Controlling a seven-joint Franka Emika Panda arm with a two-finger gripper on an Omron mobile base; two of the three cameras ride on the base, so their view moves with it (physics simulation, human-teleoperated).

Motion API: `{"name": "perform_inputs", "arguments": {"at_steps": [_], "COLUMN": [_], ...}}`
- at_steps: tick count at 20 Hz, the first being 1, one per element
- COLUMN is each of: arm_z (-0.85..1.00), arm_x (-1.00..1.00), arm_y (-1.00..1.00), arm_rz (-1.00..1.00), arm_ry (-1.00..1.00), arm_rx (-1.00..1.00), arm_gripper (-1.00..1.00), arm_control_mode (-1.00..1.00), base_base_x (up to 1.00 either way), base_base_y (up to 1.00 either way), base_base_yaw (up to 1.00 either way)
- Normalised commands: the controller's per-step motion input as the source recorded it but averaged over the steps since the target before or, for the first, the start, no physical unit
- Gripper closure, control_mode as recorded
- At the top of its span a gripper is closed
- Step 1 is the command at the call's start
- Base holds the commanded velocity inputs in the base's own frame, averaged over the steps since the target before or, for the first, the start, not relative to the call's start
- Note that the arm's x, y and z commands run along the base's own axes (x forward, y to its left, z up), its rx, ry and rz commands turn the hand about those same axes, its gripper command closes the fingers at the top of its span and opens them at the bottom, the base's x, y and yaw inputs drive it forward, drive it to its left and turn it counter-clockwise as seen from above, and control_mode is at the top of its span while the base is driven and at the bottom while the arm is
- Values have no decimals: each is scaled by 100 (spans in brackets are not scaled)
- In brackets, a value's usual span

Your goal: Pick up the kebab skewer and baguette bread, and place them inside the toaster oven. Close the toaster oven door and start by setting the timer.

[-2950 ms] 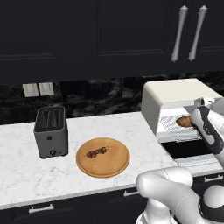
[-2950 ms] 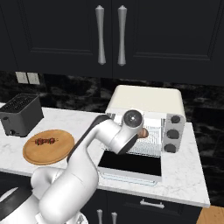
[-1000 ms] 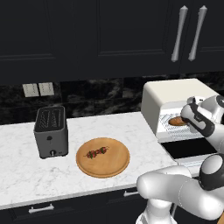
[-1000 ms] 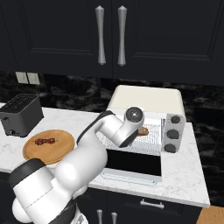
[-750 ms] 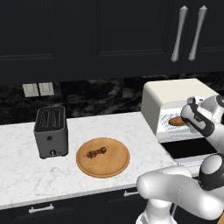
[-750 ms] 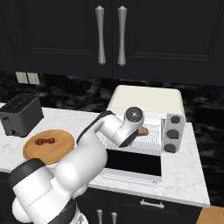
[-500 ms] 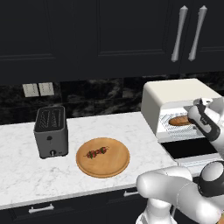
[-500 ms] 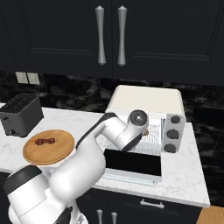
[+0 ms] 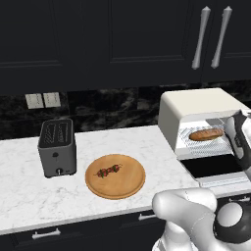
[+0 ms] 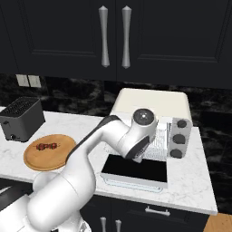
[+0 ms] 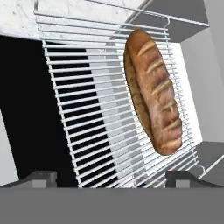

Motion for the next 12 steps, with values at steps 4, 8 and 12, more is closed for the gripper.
{"name": "perform_inputs", "arguments": {"at_steps": [4,8,12], "arm_z": [51,14,1], "arm_x": [-48,-55,-53], "arm_y": [44,67,95], "arm_rz": [-9,-4,0], "arm_ry": [38,34,28], "arm_rx": [6,15,10], "arm_gripper": [-100,-100,-100], "arm_control_mode": [-100,-100,-100], "base_base_x": [0,0,0], "base_base_y": [0,0,0], "base_base_yaw": [0,0,0]}}
